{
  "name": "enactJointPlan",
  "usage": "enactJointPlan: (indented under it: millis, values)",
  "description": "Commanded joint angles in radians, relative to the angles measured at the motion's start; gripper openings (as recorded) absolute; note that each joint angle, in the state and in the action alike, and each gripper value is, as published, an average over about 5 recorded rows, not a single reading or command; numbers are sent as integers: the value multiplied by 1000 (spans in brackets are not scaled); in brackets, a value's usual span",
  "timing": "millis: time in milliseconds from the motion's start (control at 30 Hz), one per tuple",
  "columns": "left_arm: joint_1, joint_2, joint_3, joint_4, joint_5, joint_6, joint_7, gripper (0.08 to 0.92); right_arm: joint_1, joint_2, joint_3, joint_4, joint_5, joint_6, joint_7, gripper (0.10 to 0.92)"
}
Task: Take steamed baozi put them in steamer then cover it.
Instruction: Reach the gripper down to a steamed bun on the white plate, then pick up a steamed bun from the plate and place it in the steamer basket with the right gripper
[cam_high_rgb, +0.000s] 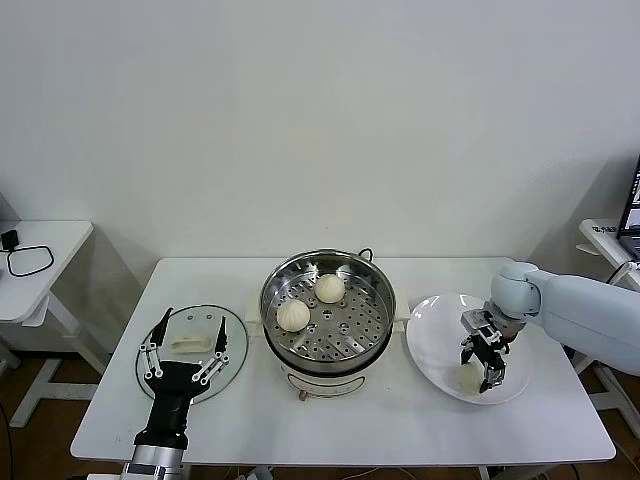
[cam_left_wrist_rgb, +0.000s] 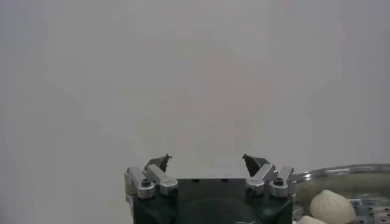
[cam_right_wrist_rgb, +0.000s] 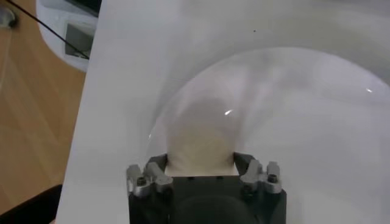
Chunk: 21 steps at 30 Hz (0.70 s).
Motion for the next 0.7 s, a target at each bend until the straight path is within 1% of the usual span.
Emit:
enactJointPlan:
  millis: [33,133,233,400,567,700]
  values:
    - [-1,1,1,-2,-1,-1,-1,823,74,-12,22,28,-25,25,-3,649]
    - [-2,3,3,-3,-1,-1,-1,823,176,2,35,37,-45,79,-42,635]
    - [-5,5,7,-5,-1,1,0,823,321,49,27,47,-47,156,-84,624]
    - [-8,8,13,-7,-1,2,0,823,530,186,-13,67,63,265,-101,619]
    - [-7,11,13,-9,-1,1,0,823,592,316,13,101,84,397,-87,619]
    - [-6,12,15,-13,-2,2,0,823,588,377,25,175,87,456,-69,619]
